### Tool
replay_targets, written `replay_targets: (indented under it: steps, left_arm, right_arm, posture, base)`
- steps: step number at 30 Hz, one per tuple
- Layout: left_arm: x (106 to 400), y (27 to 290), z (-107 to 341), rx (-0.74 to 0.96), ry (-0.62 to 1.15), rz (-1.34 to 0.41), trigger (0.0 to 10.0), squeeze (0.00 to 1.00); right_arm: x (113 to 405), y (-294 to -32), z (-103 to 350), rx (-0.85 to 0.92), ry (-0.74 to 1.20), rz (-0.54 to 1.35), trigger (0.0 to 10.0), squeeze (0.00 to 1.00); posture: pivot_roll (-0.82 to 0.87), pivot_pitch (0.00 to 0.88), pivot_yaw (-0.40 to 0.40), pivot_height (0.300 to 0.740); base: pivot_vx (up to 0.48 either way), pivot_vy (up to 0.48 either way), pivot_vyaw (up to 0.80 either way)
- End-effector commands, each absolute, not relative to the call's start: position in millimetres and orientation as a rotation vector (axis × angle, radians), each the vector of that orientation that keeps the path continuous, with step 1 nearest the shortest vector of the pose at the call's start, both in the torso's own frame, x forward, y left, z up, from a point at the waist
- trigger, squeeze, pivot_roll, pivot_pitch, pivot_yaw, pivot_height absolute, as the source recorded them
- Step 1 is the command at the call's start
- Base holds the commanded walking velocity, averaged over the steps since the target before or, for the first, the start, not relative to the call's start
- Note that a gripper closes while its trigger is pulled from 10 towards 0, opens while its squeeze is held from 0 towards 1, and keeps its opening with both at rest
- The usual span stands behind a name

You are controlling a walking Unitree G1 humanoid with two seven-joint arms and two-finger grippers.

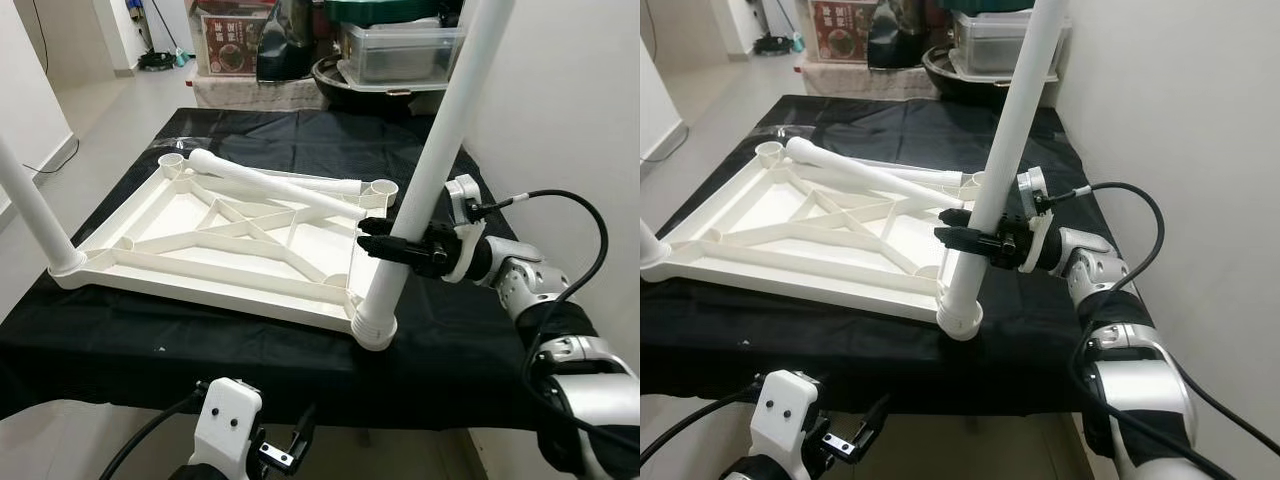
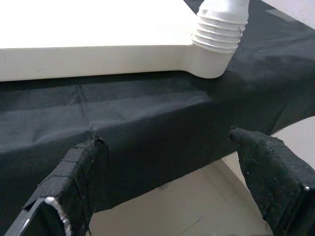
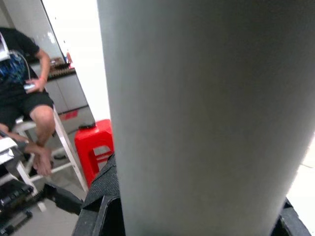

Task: Building children table

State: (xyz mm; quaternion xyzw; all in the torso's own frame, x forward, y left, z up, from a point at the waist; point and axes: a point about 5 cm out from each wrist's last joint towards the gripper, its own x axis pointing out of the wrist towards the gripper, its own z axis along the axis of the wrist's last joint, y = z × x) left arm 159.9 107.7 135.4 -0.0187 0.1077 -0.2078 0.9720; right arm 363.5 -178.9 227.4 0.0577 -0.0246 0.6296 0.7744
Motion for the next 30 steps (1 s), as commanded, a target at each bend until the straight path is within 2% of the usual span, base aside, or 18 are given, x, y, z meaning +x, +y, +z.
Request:
replay_targets:
  steps: [1,9,18,21,24,30]
  left_arm:
    - [157,108,136,-0.044,0.231,-0.433,10.0,0.00]
    - [159,108,136,-0.037,0.232,-0.436,10.0,0.00]
    - [160,108,137,-0.029,0.229,-0.431,10.0,0.00]
    - [160,108,137,-0.027,0.228,-0.431,10.0,0.00]
    - [161,107,138,-0.025,0.226,-0.431,10.0,0.00]
    - [162,106,137,-0.025,0.223,-0.430,10.0,0.00]
  right_arm:
    - [362,-179,216,0.082,-0.004,1.356,10.0,0.00]
    - [363,-173,209,0.040,0.013,1.352,10.0,0.00]
    - [359,-162,199,-0.025,0.067,1.441,10.0,0.00]
    - [356,-152,195,-0.057,0.079,1.496,10.0,0.00]
    - [354,-131,195,-0.097,0.070,1.557,10.0,0.00]
    - [356,-117,195,-0.113,0.071,1.562,10.0,0.00]
  posture:
    - [0.20,0.151,-0.038,0.740]
    - [0.20,0.156,-0.034,0.740]
    - [0.20,0.160,-0.040,0.740]
    - [0.20,0.163,-0.040,0.740]
    - [0.20,0.165,-0.042,0.740]
    - [0.20,0.163,-0.047,0.740]
  base:
    - [0.000,0.000,0.00]
    - [0.000,0.000,0.00]
    - [0.000,0.000,0.00]
    - [0.000,0.000,0.00]
    - [0.000,0.000,0.00]
    - [0.000,0.000,0.00]
